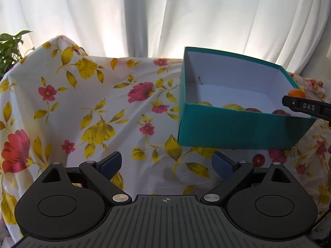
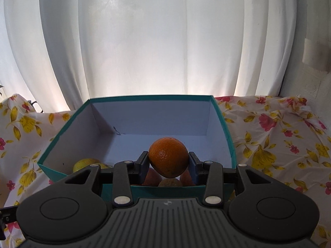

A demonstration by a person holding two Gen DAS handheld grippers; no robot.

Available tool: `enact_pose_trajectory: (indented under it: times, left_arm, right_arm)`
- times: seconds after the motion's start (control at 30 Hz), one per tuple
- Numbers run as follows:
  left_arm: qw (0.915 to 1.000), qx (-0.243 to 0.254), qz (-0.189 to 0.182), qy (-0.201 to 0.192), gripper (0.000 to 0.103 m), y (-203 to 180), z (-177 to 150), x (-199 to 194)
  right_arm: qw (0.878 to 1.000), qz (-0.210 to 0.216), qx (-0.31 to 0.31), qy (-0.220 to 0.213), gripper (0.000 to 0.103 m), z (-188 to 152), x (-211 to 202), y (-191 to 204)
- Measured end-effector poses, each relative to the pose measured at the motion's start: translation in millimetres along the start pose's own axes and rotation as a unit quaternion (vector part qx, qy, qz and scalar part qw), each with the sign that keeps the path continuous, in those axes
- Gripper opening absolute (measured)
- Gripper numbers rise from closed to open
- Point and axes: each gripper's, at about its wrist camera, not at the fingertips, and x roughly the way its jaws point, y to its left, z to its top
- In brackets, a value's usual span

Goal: Organize fruits
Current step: 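Lower the orange into the teal box and open the right tool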

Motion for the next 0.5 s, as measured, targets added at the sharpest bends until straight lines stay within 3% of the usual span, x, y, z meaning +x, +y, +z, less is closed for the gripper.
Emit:
enact_pose_trajectory:
  times: [0.33, 0.5]
  left_arm:
    - [0.9999, 0.003, 0.007, 0.013, 0.097, -2.1, -2.7, 5.6]
    - [0.9998, 0.009, 0.005, 0.018, 0.097, -5.3, -2.6, 9.0]
  right_arm:
    - [1.000, -0.001, 0.000, 0.022, 0.039, -6.0, 11.7, 0.6]
    - [1.000, -0.009, -0.006, 0.009, 0.040, -5.2, 7.1, 0.5]
